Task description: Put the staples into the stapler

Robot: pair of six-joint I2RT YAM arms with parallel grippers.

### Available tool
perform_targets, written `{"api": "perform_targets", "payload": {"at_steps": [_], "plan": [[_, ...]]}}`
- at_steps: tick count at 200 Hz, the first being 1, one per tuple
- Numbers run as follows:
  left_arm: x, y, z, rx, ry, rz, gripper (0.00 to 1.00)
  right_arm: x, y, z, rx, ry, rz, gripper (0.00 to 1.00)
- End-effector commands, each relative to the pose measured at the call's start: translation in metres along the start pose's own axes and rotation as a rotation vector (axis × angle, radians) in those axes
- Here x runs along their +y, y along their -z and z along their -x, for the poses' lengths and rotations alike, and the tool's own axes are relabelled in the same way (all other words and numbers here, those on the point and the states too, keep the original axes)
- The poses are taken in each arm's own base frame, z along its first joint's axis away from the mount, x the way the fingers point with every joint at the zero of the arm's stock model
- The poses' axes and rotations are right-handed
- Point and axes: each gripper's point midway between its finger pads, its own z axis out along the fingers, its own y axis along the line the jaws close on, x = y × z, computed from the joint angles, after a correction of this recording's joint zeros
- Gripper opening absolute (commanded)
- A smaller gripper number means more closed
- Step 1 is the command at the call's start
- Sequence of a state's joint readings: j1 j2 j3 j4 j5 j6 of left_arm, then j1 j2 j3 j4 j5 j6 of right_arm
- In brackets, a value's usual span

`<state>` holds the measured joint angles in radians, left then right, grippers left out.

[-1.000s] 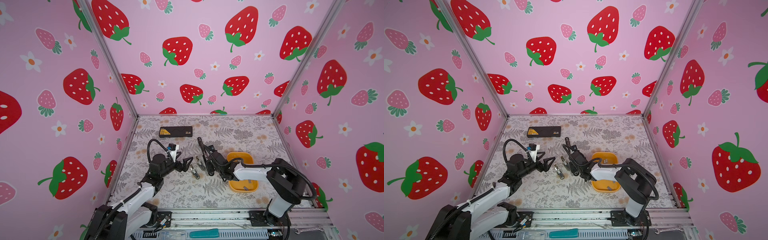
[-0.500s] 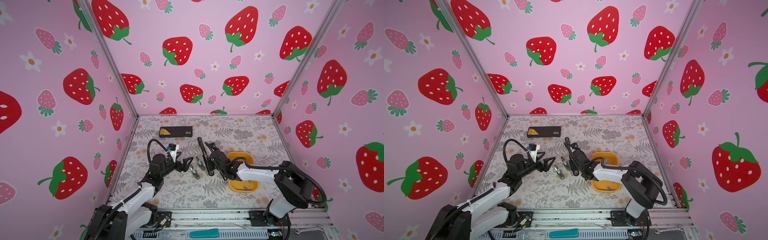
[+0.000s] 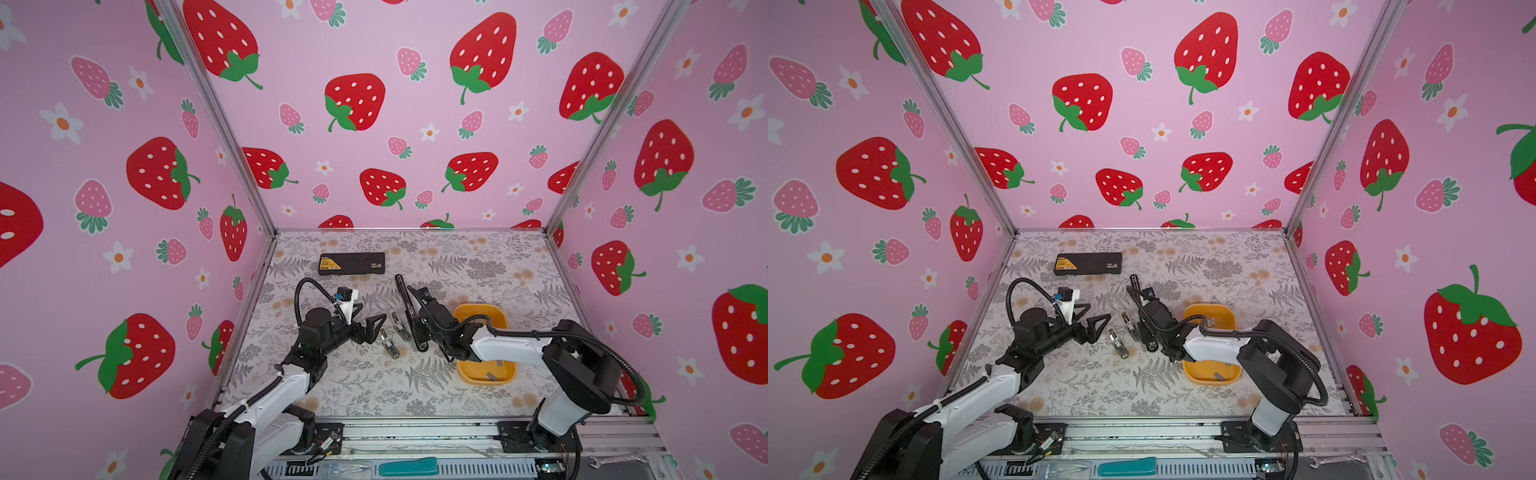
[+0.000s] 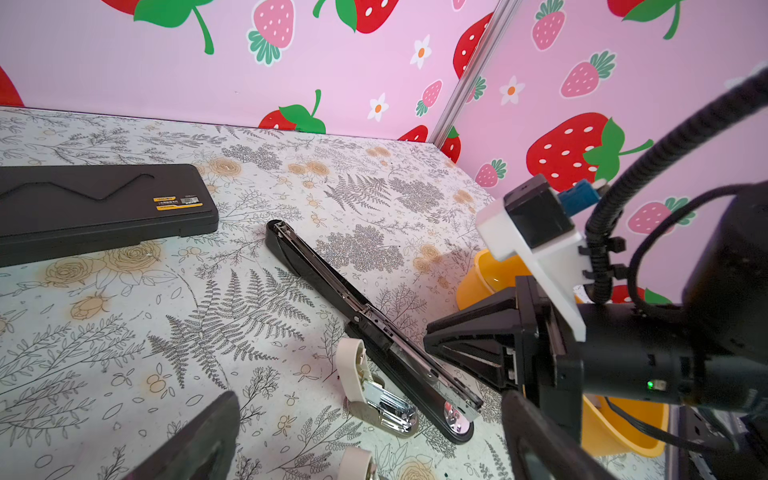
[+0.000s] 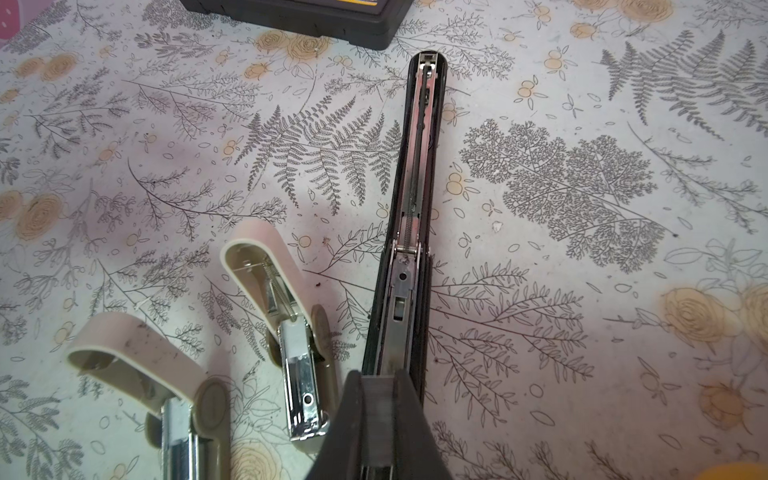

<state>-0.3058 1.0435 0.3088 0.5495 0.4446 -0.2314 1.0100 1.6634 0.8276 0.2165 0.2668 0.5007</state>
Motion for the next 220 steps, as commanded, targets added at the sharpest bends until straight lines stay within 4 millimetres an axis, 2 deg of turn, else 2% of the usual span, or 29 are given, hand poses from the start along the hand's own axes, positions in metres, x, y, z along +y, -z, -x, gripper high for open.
{"api": "perform_targets", "payload": {"at_steps": [1, 154, 220], "plan": [[-0.001, -0.001, 0.004, -0.017, -0.023, -0.002, 0.99, 0.0, -0.005, -0.005, 0.014, -0.01, -0.004, 0.08], [-0.001, -0.001, 0.004, -0.017, -0.025, 0.001, 0.99, -0.002, -0.012, -0.013, 0.036, -0.009, -0.016, 0.08], [-0.001, -0.001, 0.004, -0.015, -0.025, -0.001, 0.99, -0.005, -0.009, -0.016, 0.037, -0.016, -0.026, 0.08]]}}
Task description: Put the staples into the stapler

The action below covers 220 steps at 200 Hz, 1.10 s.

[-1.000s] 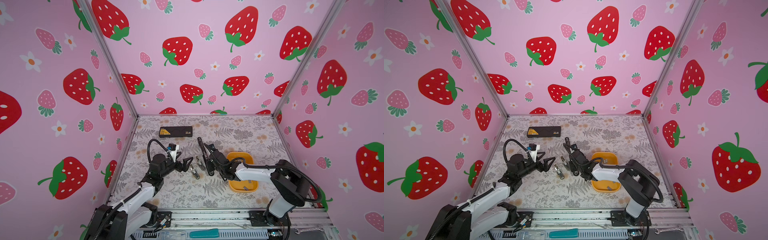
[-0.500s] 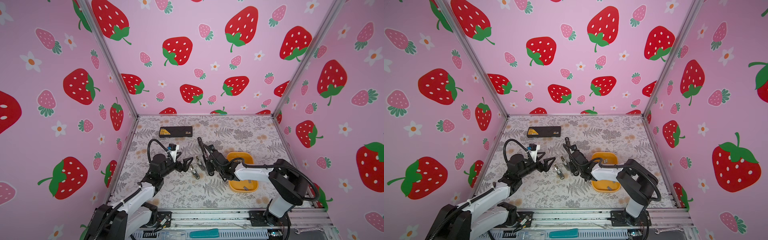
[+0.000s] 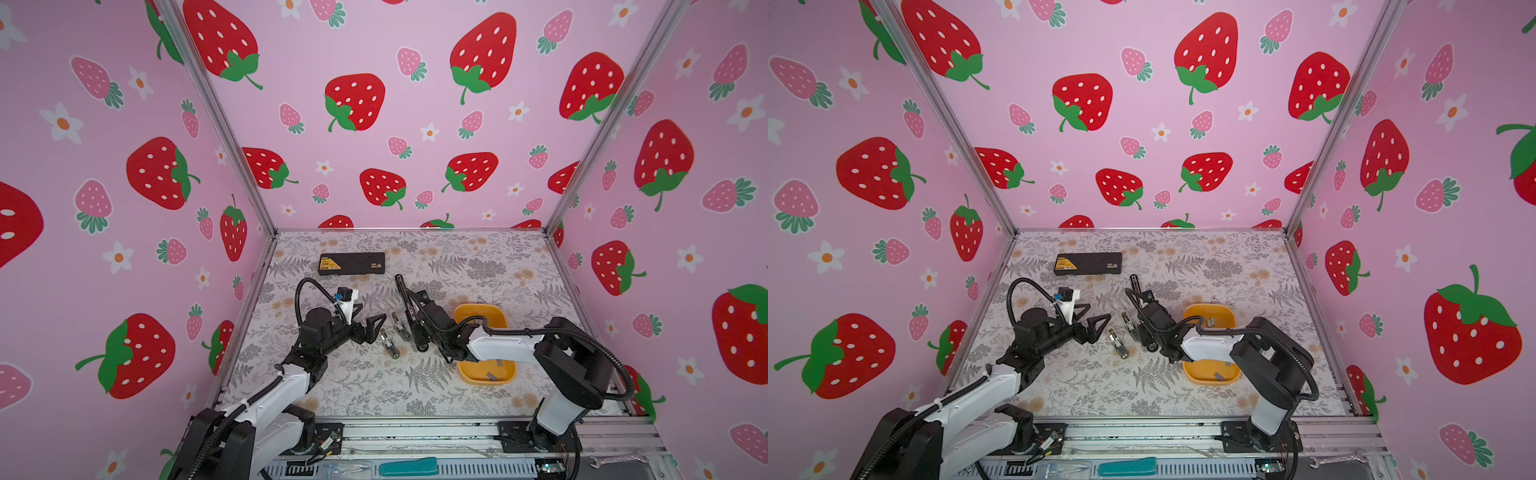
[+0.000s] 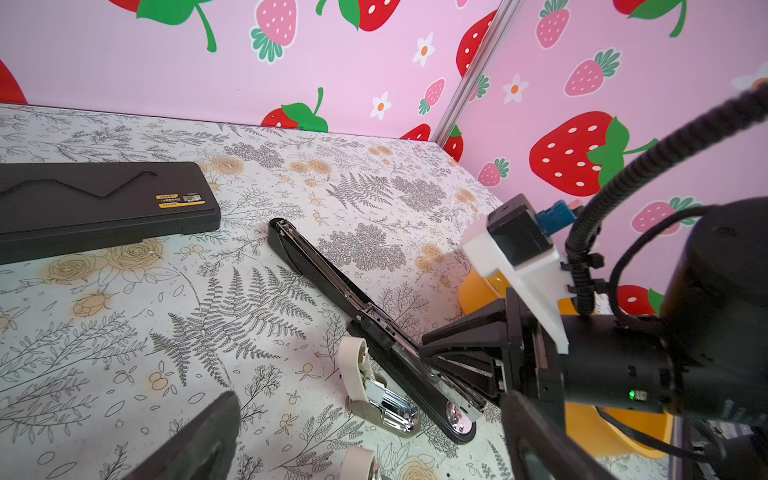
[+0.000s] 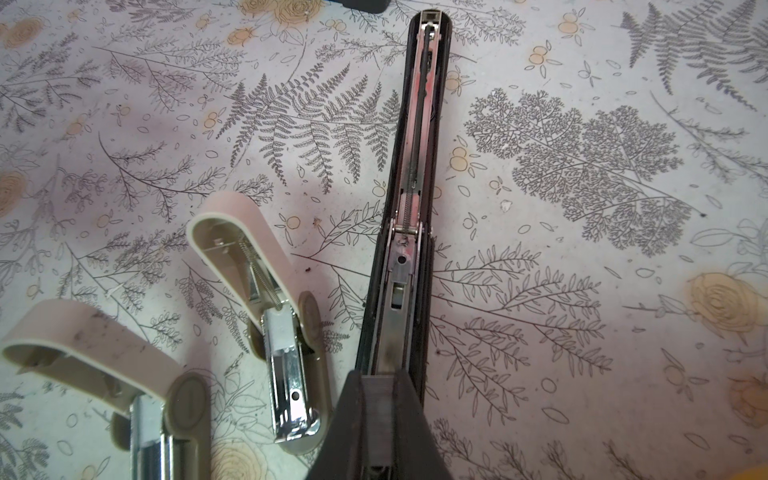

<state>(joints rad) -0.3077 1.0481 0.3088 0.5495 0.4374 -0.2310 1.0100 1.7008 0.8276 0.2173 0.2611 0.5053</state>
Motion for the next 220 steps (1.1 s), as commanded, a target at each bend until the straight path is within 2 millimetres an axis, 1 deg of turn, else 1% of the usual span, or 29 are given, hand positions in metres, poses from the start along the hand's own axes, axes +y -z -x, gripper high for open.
{"api": "perform_targets", "payload": {"at_steps": [1, 62, 148, 177, 197, 200, 210, 220], "plan": [[-0.002, -0.001, 0.005, -0.019, -0.025, -0.007, 0.99, -0.004, 0.0, -0.003, 0.002, -0.022, -0.018, 0.08], [-0.002, -0.001, 0.004, -0.018, -0.028, -0.006, 0.99, -0.005, 0.002, -0.006, 0.006, -0.027, -0.016, 0.08], [-0.002, -0.002, 0.004, -0.016, -0.025, -0.008, 0.99, -0.004, 0.015, -0.02, 0.013, -0.058, 0.009, 0.08], [-0.003, -0.002, 0.005, -0.017, -0.025, -0.009, 0.99, -0.005, 0.015, -0.026, 0.016, -0.064, 0.009, 0.09], [-0.003, -0.002, 0.005, -0.017, -0.026, -0.009, 0.99, -0.004, 0.015, -0.029, 0.018, -0.062, 0.011, 0.11], [-0.003, -0.002, 0.005, -0.018, -0.026, -0.01, 0.99, -0.004, 0.015, -0.029, 0.017, -0.061, 0.011, 0.13], [-0.003, -0.002, 0.004, -0.016, -0.027, -0.009, 0.99, -0.004, 0.015, -0.03, 0.013, -0.061, 0.016, 0.17], [-0.003, -0.002, 0.005, -0.018, -0.026, -0.009, 0.99, -0.004, 0.015, -0.031, 0.012, -0.061, 0.017, 0.17]]}}
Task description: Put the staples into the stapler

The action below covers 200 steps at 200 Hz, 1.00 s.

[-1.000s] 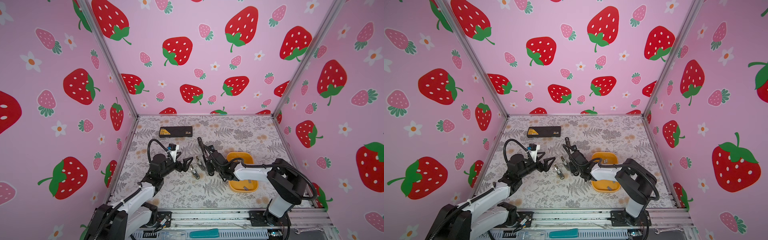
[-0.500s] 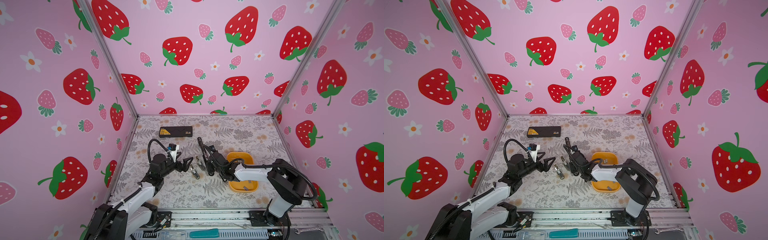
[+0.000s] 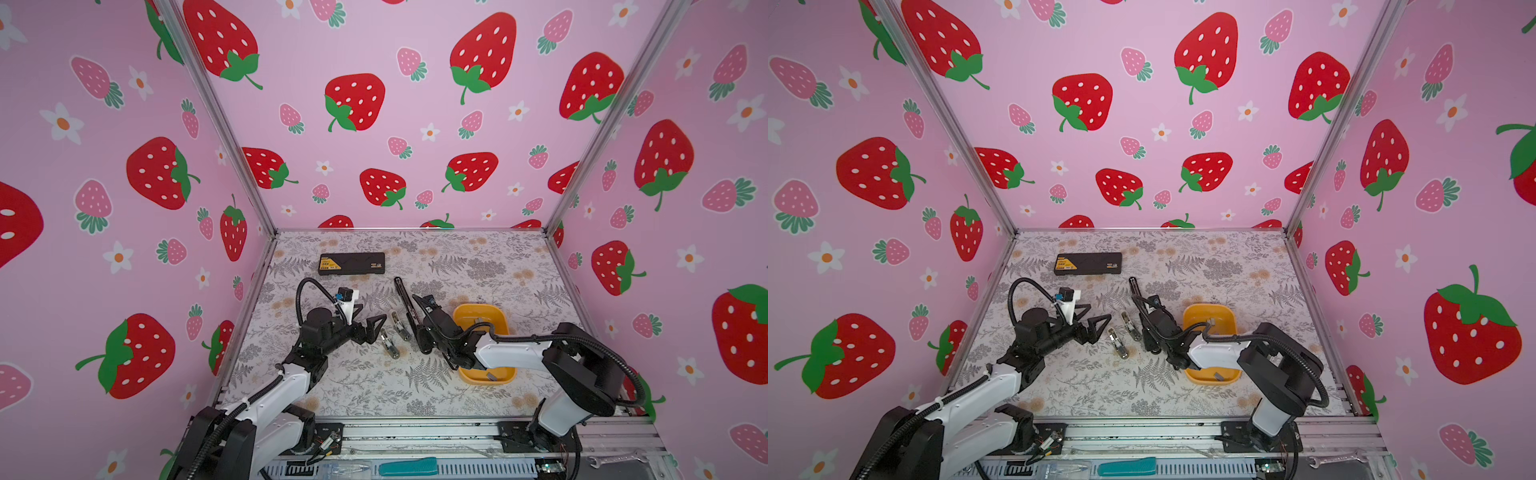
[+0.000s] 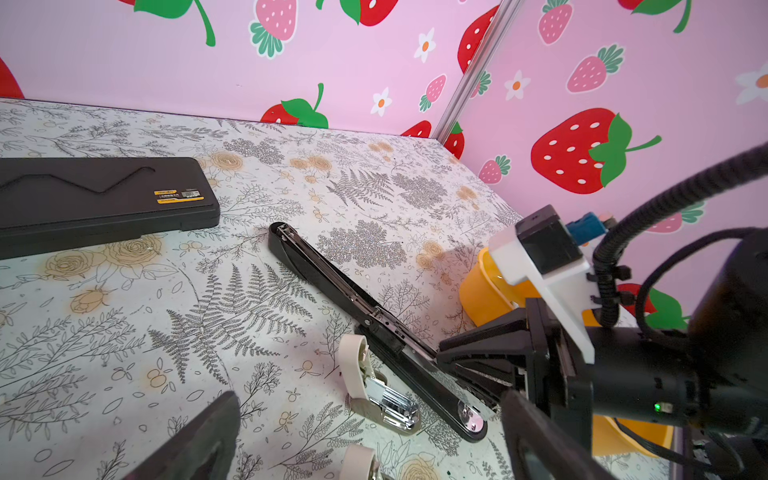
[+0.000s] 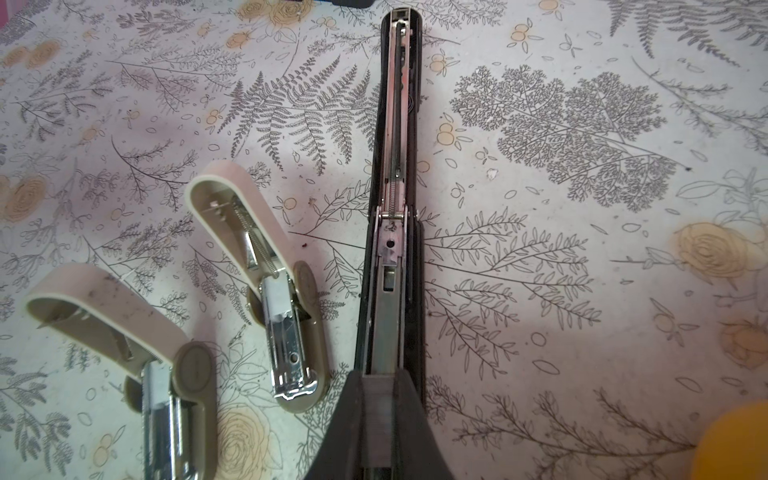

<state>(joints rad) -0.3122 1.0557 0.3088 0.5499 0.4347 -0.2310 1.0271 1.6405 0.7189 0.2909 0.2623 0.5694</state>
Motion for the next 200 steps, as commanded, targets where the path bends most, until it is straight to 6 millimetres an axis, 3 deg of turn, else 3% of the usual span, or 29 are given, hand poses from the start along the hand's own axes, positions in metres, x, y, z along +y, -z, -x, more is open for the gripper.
{"api": "perform_targets", "payload": {"at_steps": [1, 71, 109, 136, 165, 200], "plan": [[-0.003, 0.0, 0.007, -0.025, -0.029, -0.009, 0.99, -0.002, 0.003, -0.015, 0.032, -0.001, -0.005, 0.17], [-0.003, -0.001, 0.007, -0.023, -0.029, -0.009, 0.99, -0.004, -0.001, -0.017, 0.034, -0.001, -0.018, 0.18], [-0.003, -0.001, 0.007, -0.023, -0.029, -0.011, 0.99, -0.004, 0.002, -0.014, 0.022, -0.005, -0.013, 0.28], [-0.003, -0.001, 0.007, -0.022, -0.029, -0.011, 0.99, -0.003, 0.004, -0.012, 0.014, -0.003, -0.014, 0.29], [-0.003, 0.0, 0.007, -0.023, -0.031, -0.011, 0.99, -0.001, 0.013, 0.002, -0.011, 0.001, -0.012, 0.3], [-0.003, 0.004, 0.007, -0.038, -0.044, 0.001, 0.99, -0.007, 0.043, 0.032, -0.08, 0.001, -0.044, 0.31]]}}
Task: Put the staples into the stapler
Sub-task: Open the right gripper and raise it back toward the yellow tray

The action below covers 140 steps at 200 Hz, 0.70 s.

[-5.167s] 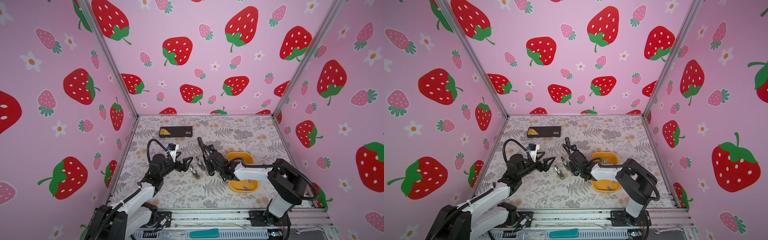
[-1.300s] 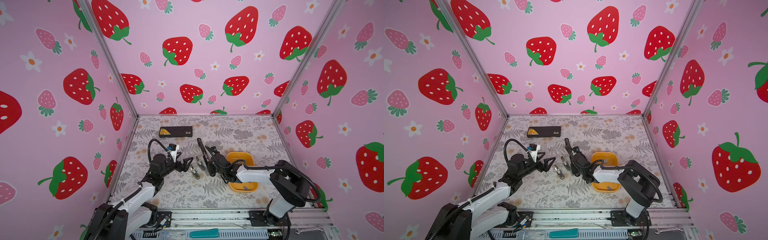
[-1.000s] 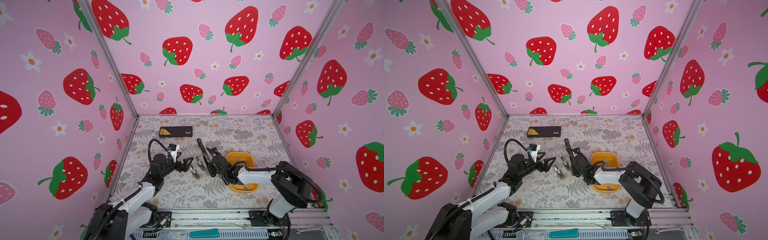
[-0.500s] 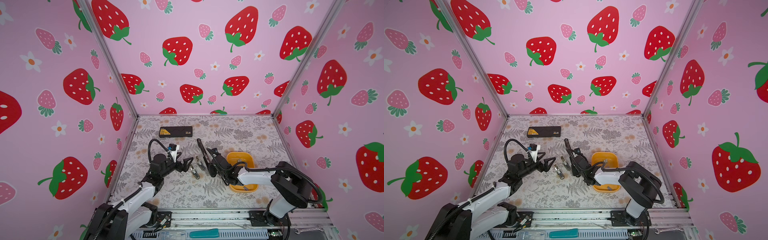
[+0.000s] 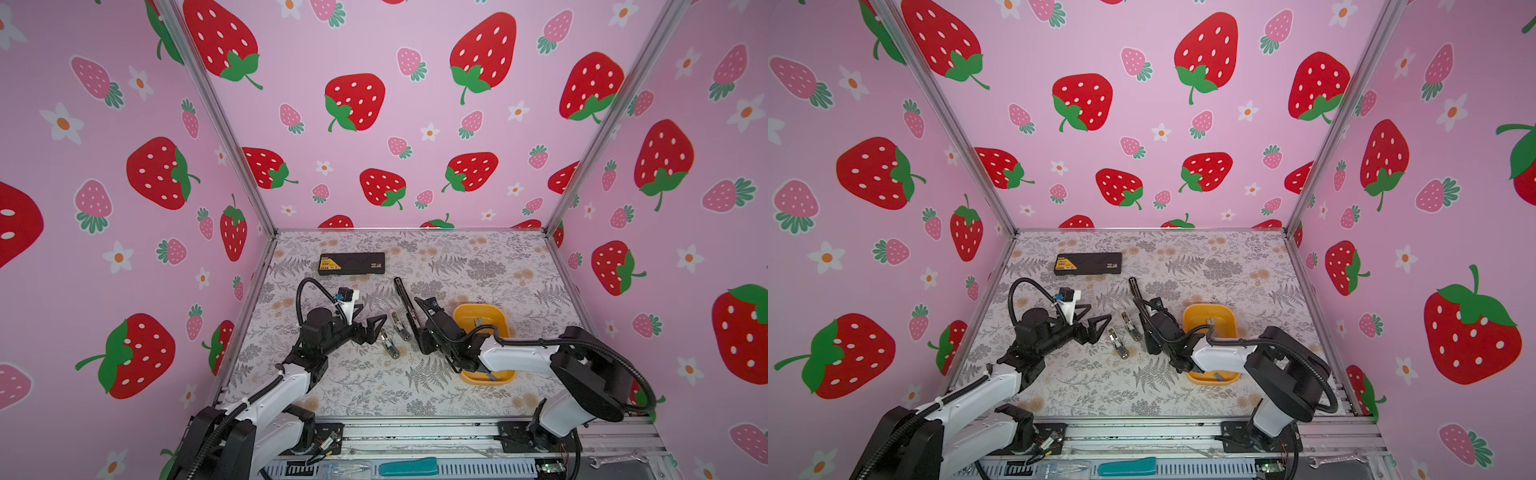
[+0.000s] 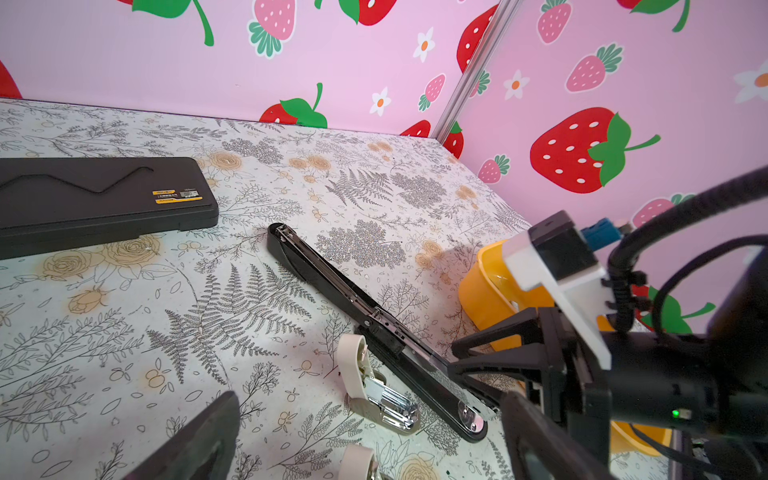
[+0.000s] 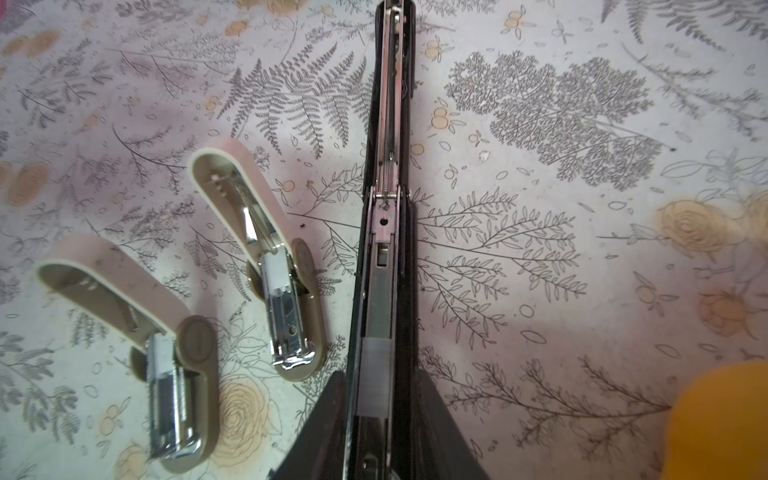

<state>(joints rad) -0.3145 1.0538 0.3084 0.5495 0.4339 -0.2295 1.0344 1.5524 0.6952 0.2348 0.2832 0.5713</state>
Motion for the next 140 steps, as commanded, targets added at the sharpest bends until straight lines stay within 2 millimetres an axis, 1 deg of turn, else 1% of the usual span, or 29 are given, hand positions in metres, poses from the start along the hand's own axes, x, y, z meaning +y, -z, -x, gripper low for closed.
{"api": "perform_targets", "payload": {"at_steps": [1, 15, 35, 47, 59, 86, 100, 125, 140], "plan": [[-0.002, 0.004, 0.008, -0.039, -0.042, 0.004, 0.99, -0.004, 0.024, 0.028, -0.068, 0.0, -0.037, 0.31], [-0.002, 0.008, 0.01, -0.055, -0.051, 0.016, 0.99, -0.015, 0.044, 0.04, -0.111, -0.017, -0.081, 0.3], [-0.004, 0.014, 0.017, -0.083, -0.065, 0.024, 0.99, -0.041, 0.074, 0.05, -0.181, -0.056, -0.164, 0.29], [-0.006, 0.018, 0.019, -0.093, -0.067, 0.028, 0.99, -0.057, 0.089, 0.049, -0.217, -0.085, -0.203, 0.29], [-0.008, 0.022, 0.02, -0.106, -0.071, 0.028, 0.99, -0.075, 0.098, 0.044, -0.228, -0.115, -0.239, 0.29], [-0.01, 0.032, 0.024, -0.135, -0.068, 0.046, 0.99, -0.118, 0.103, 0.021, -0.174, -0.206, -0.351, 0.28], [-0.009, 0.036, 0.025, -0.153, -0.07, 0.06, 0.99, -0.136, 0.102, 0.007, -0.137, -0.261, -0.397, 0.26], [-0.004, 0.041, 0.026, -0.173, -0.072, 0.095, 0.99, -0.151, 0.095, -0.014, -0.078, -0.322, -0.418, 0.25], [-0.003, 0.043, 0.027, -0.186, -0.079, 0.106, 0.99, -0.156, 0.088, -0.025, -0.046, -0.346, -0.422, 0.25]]}}
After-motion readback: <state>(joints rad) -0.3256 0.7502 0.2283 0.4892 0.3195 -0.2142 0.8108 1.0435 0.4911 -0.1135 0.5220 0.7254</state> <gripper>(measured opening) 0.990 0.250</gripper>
